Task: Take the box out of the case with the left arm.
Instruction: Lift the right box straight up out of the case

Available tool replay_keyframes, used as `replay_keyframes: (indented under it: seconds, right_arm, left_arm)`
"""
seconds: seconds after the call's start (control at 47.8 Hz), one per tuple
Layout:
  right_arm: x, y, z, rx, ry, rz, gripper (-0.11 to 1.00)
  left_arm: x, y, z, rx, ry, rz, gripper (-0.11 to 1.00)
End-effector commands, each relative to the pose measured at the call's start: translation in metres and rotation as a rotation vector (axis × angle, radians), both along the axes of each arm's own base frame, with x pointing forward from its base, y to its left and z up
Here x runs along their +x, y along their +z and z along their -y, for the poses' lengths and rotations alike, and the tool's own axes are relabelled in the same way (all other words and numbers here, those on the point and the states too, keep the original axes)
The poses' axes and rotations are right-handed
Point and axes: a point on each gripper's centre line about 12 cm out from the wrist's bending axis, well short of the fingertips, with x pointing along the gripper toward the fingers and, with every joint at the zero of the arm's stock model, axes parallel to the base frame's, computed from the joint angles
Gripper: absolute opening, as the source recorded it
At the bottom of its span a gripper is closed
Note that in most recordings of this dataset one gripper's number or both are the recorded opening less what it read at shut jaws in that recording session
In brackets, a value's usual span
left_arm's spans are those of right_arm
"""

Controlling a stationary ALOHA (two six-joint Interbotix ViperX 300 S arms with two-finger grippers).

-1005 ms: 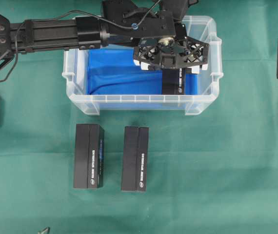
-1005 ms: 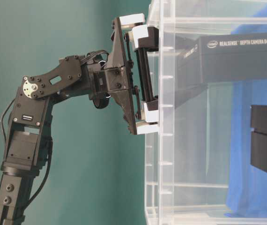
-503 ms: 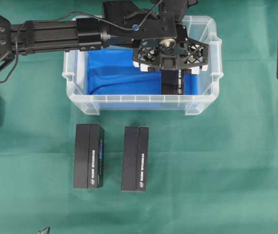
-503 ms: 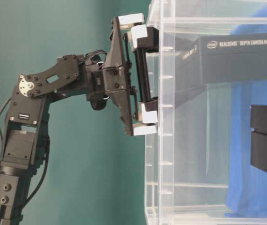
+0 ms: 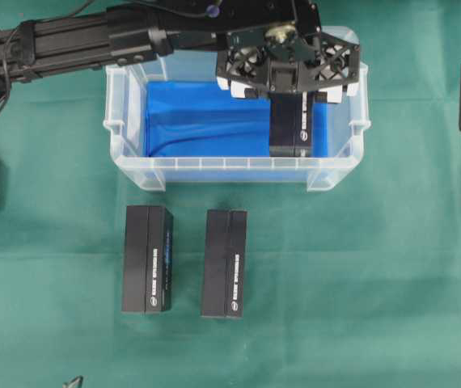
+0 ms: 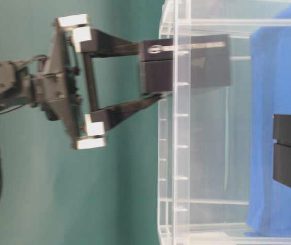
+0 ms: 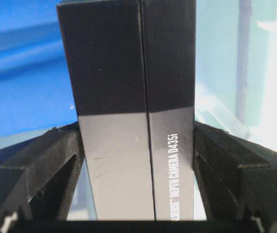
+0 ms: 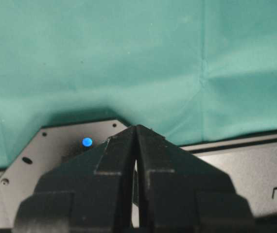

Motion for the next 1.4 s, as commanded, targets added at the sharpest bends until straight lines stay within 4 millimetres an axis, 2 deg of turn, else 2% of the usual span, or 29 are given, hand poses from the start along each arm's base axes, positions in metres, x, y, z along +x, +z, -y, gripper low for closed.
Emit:
replay_keyframes:
  seconds: [0.0,0.293,0.44,1.382]
  right_arm:
    - [0.001,0.003,0.000,0.002,-0.003,0.011,0.00]
    - [0.001,0.003,0.000,0.001,-0.001,0.015,0.00]
    - [0.001,0.003,0.000,0.001,-0.001,0.015,0.00]
    - [0.001,0.003,0.000,0.002,-0.003,0.009,0.00]
  left_arm:
    - [-0.007,0.048,0.003,0.016,-0.006,0.090,0.64]
    - [-0.021,0.087,0.005,0.011,0.002,0.087,0.64]
    - [-0.025,0.099,0.005,0.016,0.008,0.094,0.64]
    - [-0.025,0.098,0.006,0.015,0.006,0.090,0.64]
